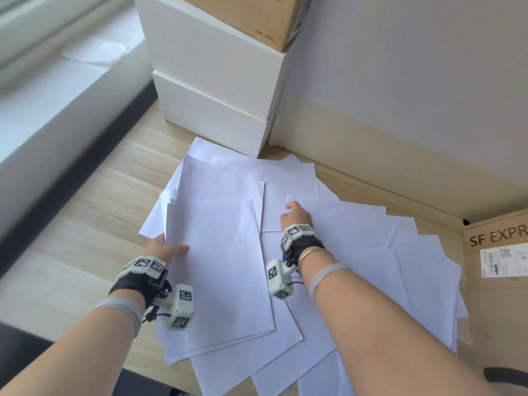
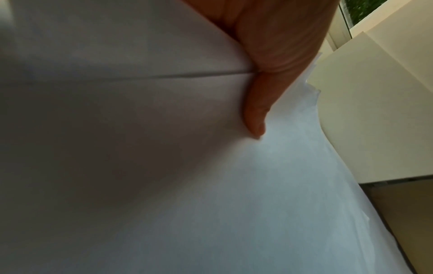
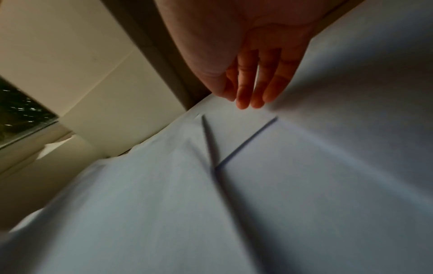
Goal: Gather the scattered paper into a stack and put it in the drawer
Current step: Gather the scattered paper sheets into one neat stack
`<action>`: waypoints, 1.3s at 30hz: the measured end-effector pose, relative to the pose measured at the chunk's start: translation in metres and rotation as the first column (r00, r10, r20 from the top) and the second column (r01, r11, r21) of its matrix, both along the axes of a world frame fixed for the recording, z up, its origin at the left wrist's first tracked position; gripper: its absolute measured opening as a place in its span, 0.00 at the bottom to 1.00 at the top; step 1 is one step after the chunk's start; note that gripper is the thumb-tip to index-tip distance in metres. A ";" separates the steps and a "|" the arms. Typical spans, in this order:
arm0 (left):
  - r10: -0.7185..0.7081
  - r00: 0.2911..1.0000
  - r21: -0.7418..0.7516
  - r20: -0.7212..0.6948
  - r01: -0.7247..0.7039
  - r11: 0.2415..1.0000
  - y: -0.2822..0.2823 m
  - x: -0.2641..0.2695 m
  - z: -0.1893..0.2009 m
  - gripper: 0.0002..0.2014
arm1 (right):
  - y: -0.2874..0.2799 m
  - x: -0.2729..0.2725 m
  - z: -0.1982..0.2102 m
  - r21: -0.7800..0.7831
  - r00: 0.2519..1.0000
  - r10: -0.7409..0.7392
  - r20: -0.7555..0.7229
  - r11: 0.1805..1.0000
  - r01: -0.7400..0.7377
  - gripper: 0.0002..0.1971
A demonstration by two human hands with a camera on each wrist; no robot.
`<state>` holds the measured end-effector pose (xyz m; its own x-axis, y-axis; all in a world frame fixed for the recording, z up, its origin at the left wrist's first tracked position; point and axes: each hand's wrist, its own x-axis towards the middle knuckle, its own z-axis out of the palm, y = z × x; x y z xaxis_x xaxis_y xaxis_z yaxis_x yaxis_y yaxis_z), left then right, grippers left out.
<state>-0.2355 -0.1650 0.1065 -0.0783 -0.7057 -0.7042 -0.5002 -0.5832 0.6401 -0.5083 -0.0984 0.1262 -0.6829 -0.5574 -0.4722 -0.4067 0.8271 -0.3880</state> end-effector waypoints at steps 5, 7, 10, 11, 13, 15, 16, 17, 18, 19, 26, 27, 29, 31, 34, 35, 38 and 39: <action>0.050 0.995 0.031 -0.084 -0.048 0.998 0.001 -0.005 0.002 0.20 | -0.007 -0.058 -0.003 0.155 0.985 -0.030 -0.172 0.986 0.057 0.21; 0.046 0.996 0.029 -0.077 -0.044 0.999 0.001 -0.008 0.001 0.19 | -0.014 -0.072 -0.006 0.192 0.984 -0.030 -0.174 0.979 0.064 0.24; 0.039 0.998 0.037 -0.050 -0.037 0.999 0.000 -0.009 -0.005 0.19 | -0.026 -0.085 -0.014 0.183 0.987 -0.070 -0.144 0.978 0.096 0.29; 0.045 0.998 0.046 -0.050 -0.043 0.998 -0.001 -0.009 -0.009 0.19 | -0.030 -0.087 -0.016 0.166 0.985 -0.097 -0.143 0.979 0.121 0.31; 0.051 0.998 0.060 -0.049 -0.048 0.997 -0.002 -0.008 -0.014 0.20 | -0.036 -0.090 -0.020 0.127 0.979 -0.144 -0.142 0.978 0.163 0.32; 0.051 0.997 0.066 -0.052 -0.048 0.997 -0.004 -0.007 -0.017 0.20 | -0.041 -0.092 -0.022 0.121 0.977 -0.178 -0.119 0.974 0.192 0.35; 0.053 0.997 0.066 -0.054 -0.049 0.997 -0.005 -0.007 -0.018 0.19 | -0.042 -0.094 -0.024 0.129 0.976 -0.189 -0.111 0.971 0.203 0.35; 0.054 0.997 0.065 -0.059 -0.050 0.997 -0.005 -0.007 -0.018 0.19 | -0.043 -0.094 -0.025 0.148 0.974 -0.195 -0.114 0.966 0.211 0.34; 0.057 0.997 0.065 -0.059 -0.053 0.997 -0.005 -0.007 -0.019 0.19 | -0.043 -0.096 -0.027 0.161 0.973 -0.193 -0.126 0.964 0.213 0.32; 0.059 0.996 0.068 -0.061 -0.054 0.996 -0.005 -0.007 -0.019 0.19 | -0.042 -0.096 -0.027 0.174 0.971 -0.188 -0.145 0.962 0.213 0.31; 0.074 0.995 0.078 -0.069 -0.068 0.995 -0.004 -0.006 -0.021 0.18 | -0.043 -0.092 -0.027 0.170 0.974 -0.148 -0.171 0.970 0.177 0.36; 0.070 0.995 0.073 -0.067 -0.066 0.995 -0.003 -0.007 -0.020 0.18 | -0.044 -0.091 -0.023 0.200 0.981 -0.109 -0.160 0.970 0.141 0.34; 0.067 0.996 0.063 -0.067 -0.063 0.996 -0.003 -0.008 -0.017 0.17 | -0.047 -0.093 -0.018 0.237 0.994 -0.039 -0.098 0.970 0.061 0.26; 0.068 0.995 0.058 -0.066 -0.064 0.996 -0.002 -0.009 -0.014 0.16 | -0.052 -0.094 -0.010 0.163 0.999 -0.024 -0.042 0.986 0.030 0.13; 0.068 0.995 0.065 -0.068 -0.064 0.996 0.001 -0.011 -0.010 0.17 | -0.055 -0.094 -0.001 -0.070 0.998 -0.052 -0.040 0.996 0.050 0.20; 0.069 0.996 0.066 -0.064 -0.065 0.996 0.002 -0.011 -0.009 0.18 | -0.054 -0.091 0.004 -0.129 0.996 -0.076 -0.053 0.989 0.069 0.20; 0.065 0.997 0.066 -0.051 -0.062 0.996 0.005 -0.011 -0.006 0.18 | -0.054 -0.087 0.024 -0.210 0.992 -0.091 -0.085 0.975 0.072 0.08; 0.063 0.997 0.065 -0.041 -0.060 0.996 0.005 -0.009 -0.007 0.19 | -0.052 -0.085 0.031 -0.182 0.995 -0.070 -0.074 0.982 0.055 0.06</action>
